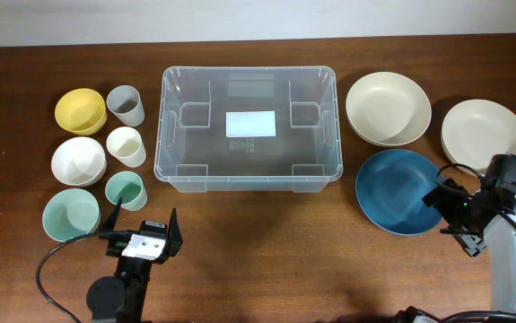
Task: Pack container
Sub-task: 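Move the right gripper to the teal bowl's rim and grasp it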
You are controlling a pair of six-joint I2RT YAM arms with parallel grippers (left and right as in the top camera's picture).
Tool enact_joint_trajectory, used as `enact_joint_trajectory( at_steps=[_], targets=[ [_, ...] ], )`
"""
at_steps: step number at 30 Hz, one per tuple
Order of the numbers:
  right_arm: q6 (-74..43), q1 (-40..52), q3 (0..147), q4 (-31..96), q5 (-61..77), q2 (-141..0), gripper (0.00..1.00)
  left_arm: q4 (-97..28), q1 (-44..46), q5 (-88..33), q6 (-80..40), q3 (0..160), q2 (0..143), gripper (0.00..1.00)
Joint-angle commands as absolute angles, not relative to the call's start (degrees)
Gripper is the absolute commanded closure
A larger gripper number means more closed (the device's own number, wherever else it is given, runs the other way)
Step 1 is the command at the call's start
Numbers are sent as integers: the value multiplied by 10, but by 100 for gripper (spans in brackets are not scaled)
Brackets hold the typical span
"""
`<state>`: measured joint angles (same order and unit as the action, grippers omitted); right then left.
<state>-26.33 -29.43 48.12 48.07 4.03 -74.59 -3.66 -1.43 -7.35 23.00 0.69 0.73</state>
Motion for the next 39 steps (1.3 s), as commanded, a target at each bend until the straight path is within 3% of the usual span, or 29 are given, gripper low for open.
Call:
enact_joint_trajectory(
  at_steps=[1,4,19,30,36,39],
  targets=[
    [-214,-314,463,458,73,-747,1,-39,-17,-81,237,5,5,0],
    [-173,-319,448,409,132,-758,1,-39,-17,-81,237,5,5,0],
    [-174,-319,443,323,149,-891,1,-39,-17,-81,237,5,5,0],
    [-173,-319,443,299,176,-904,1,-39,-17,-81,237,5,5,0],
    [-173,-319,439,295,176,-904,12,-39,-17,-81,237,5,5,0],
    [-174,-319,437,293,176,-904,40,-39,-17,-81,237,5,5,0]
  ],
)
